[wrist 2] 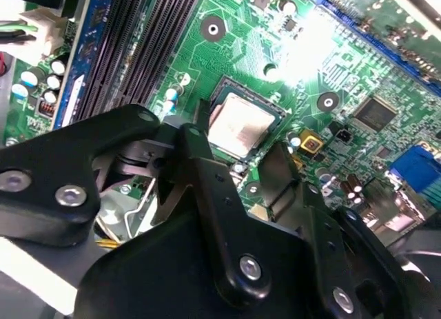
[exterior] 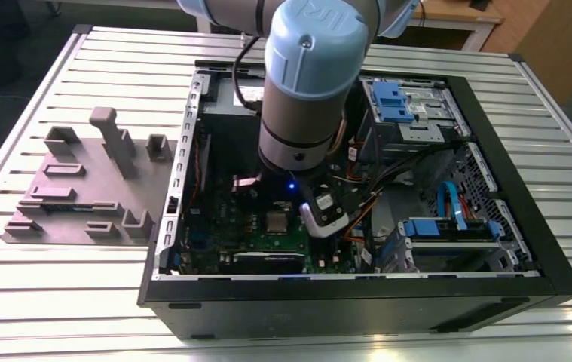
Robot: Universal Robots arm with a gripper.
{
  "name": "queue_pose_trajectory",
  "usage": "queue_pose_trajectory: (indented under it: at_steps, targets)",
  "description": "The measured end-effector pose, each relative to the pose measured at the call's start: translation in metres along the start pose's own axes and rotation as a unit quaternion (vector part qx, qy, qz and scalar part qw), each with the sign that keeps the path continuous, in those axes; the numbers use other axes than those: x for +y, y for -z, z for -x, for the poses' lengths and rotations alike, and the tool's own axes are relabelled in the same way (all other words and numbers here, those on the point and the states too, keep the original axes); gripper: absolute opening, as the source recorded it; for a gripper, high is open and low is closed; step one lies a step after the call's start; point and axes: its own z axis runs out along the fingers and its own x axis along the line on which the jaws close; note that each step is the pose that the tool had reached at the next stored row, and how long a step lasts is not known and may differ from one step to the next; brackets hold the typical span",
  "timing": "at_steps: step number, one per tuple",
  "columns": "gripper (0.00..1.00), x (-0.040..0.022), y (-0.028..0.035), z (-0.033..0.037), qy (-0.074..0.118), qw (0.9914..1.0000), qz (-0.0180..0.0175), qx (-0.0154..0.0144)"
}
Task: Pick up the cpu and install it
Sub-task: 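Place the cpu into insertion slot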
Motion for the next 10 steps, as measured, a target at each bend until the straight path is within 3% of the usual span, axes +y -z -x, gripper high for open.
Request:
queue_pose_trajectory:
  at_steps: [1,3,7,9,10]
  targets:
    - [0.54,0.0,0.001,-0.0001,0.0,1.0,0.0,0.0001]
    - [0.41,0.0001,0.0031,-0.0001,0.0,1.0,0.0,0.0002]
    - [0.29,0.0002,0.0041,-0.0001,0.0,1.0,0.0002,0.0001]
    - [0.18,0.0002,0.0043,-0.0002,0.0,1.0,0.0,0.0002]
    - [0.18,0.0002,0.0043,-0.0002,0.0,1.0,0.0,0.0002]
